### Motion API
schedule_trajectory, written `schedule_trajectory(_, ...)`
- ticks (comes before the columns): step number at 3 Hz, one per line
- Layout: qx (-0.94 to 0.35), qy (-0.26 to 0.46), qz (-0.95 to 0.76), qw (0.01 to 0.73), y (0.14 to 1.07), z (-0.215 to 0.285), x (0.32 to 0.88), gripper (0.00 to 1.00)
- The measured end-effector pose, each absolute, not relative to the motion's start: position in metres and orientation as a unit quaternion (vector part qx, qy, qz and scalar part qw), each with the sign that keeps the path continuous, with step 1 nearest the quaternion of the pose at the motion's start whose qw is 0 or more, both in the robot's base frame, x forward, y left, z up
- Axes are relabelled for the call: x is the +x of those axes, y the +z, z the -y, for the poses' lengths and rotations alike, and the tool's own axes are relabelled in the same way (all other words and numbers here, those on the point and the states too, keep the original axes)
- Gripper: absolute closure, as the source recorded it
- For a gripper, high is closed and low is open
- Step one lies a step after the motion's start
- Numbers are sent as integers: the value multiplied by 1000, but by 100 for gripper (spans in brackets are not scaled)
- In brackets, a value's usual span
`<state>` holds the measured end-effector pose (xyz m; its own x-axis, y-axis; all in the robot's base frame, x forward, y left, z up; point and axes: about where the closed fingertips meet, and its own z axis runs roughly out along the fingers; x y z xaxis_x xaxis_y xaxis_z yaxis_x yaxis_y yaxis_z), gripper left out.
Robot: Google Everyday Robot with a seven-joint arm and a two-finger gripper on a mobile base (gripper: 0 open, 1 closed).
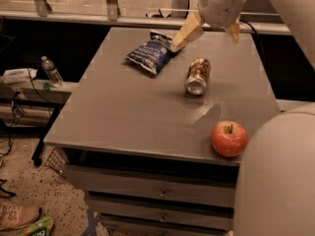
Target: Place orange can upright
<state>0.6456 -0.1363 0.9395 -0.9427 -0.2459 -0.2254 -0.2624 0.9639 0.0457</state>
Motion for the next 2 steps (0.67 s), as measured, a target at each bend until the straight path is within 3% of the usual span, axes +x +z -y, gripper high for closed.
schedule_trajectory(2, -34, 85, -992, 89, 910, 135, 660, 0)
